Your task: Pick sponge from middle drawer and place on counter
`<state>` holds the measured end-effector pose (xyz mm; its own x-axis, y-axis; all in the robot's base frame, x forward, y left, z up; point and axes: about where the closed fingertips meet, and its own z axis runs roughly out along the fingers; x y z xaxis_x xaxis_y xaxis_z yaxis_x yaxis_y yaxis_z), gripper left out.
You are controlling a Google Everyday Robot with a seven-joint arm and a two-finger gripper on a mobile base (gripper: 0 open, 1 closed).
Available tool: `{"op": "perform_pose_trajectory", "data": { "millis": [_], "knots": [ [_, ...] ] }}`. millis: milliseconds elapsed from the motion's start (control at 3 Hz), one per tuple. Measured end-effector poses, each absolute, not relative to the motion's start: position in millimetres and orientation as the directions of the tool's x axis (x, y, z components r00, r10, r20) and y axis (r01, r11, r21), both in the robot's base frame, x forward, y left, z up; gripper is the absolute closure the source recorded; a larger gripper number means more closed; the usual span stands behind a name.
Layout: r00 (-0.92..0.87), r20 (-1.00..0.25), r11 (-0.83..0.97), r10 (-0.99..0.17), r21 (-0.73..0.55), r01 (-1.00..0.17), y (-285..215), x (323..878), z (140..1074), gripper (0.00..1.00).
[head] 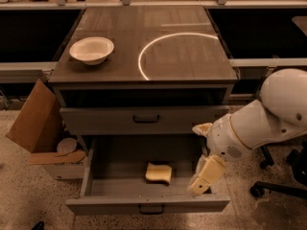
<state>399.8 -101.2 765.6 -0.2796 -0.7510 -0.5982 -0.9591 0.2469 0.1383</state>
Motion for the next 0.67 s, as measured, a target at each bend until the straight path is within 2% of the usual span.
{"op": "perform_pose_trajectory", "data": {
  "millis": [667],
  "knots": [
    [-0.391, -0.619, 0.335, -0.682, 0.211, -0.918, -50.3, 412.9, 665.4, 0.00]
  ]
}}
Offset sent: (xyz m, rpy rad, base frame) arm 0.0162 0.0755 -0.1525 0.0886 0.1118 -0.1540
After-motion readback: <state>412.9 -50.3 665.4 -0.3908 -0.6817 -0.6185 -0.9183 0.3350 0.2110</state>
